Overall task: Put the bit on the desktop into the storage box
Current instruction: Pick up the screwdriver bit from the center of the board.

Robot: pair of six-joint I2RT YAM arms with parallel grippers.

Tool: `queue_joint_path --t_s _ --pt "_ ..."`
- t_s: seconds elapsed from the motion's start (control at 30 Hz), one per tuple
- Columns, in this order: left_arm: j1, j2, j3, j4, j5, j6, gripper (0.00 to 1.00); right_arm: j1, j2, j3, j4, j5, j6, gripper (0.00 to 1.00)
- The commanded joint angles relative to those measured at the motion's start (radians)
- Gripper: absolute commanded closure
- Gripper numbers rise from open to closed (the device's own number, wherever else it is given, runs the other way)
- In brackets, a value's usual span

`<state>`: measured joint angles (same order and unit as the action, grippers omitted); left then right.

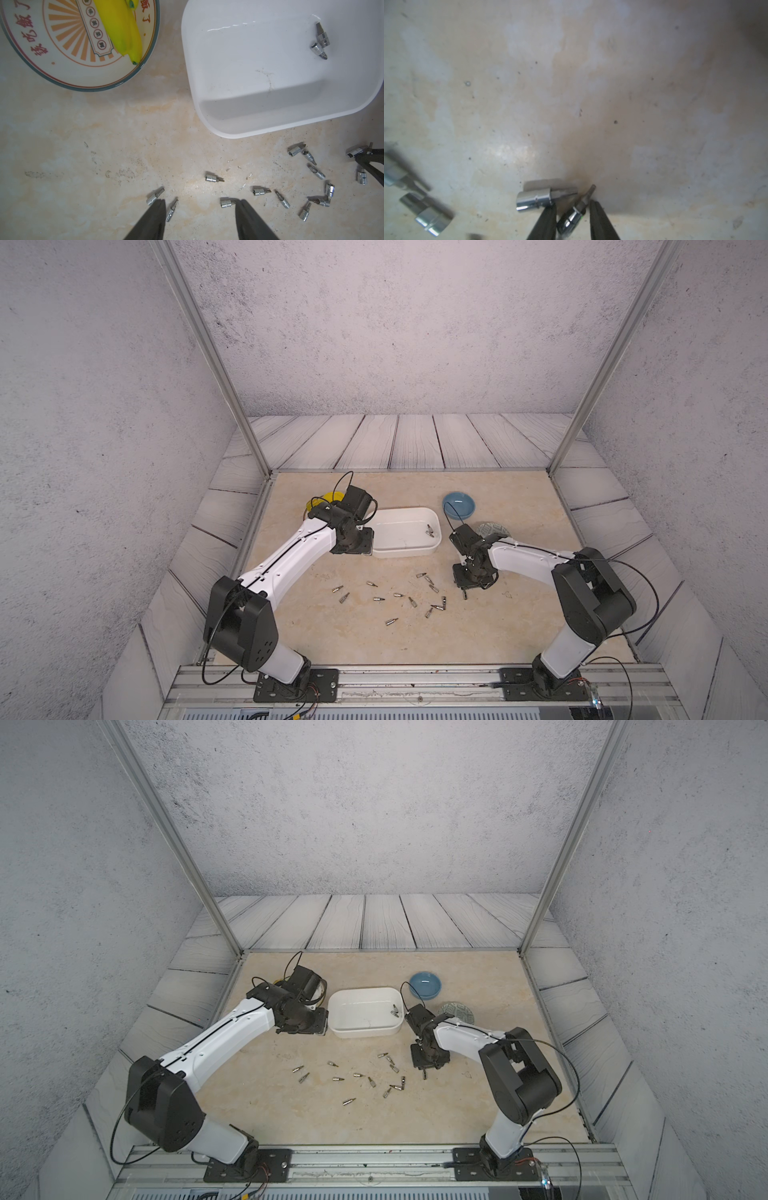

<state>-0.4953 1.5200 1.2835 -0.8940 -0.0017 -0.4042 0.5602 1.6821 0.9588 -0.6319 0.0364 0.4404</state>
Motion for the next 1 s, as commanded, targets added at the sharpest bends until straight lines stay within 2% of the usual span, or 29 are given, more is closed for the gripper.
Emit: queue_joint_path --t_s 0.0,0.4,0.63,0.8,0.97 --pt "0.009 -0.011 -0.020 -0.032 -0.019 -0.012 0.40 -0.004 0.013 -0.015 -0.005 0.008 0.000 0.71" --pt "0.020 -0.032 -0.052 -0.043 -0.024 -0.019 0.40 -0.008 0.006 -0.031 -0.002 0.008 -0.003 0.80" --pt "0.026 -0.037 -0.087 -0.046 -0.027 -0.034 0.35 -0.009 -0.016 -0.028 -0.012 0.006 -0.006 0.93" --pt "0.039 -0.047 -0.141 -0.020 -0.021 -0.051 0.34 -0.011 -0.052 0.023 -0.064 0.006 -0.023 1.00" --pt "0.060 -0.072 -0.202 0.018 -0.006 -0.069 0.33 -0.011 -0.068 0.129 -0.135 0.012 -0.054 1.00"
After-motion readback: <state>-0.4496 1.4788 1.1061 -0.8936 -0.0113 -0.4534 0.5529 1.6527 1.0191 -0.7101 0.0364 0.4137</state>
